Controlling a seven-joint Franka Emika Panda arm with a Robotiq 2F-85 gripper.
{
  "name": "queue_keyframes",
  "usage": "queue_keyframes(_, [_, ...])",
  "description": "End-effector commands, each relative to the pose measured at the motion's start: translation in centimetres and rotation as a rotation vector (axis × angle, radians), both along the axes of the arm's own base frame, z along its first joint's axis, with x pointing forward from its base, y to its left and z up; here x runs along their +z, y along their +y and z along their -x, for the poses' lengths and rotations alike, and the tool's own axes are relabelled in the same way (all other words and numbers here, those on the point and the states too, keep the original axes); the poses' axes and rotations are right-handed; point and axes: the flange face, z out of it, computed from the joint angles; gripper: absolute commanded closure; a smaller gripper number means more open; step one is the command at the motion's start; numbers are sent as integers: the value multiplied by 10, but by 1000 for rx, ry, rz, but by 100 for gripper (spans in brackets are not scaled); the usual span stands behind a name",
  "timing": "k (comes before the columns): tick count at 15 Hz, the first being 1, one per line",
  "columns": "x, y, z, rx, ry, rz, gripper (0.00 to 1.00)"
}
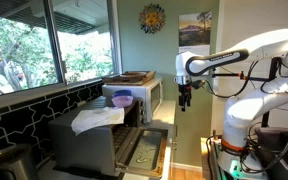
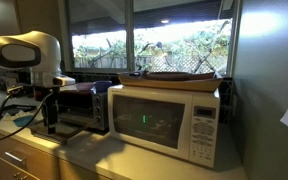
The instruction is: Cover the paper towel on the purple bowl and then put it in the oven
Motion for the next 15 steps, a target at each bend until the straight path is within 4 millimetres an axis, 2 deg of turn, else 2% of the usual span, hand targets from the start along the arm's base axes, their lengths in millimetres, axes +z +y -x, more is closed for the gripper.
queue_keyframes(1, [0,0,0,0,1,0,0])
queue_keyframes(4, [0,0,0,0,1,0,0])
queue_keyframes(5, [1,7,-3,8,-15,-19,0])
queue_keyframes(7, [9,38,-14,-8,-77,-146,0])
queue_keyframes(10, [33,85,-28,-60,-153,-314,0])
queue_keyframes(13, [53,125,-43,-130,-252,-451,0])
queue_keyframes(15, [59,151,-52,-166,-316,-551,0])
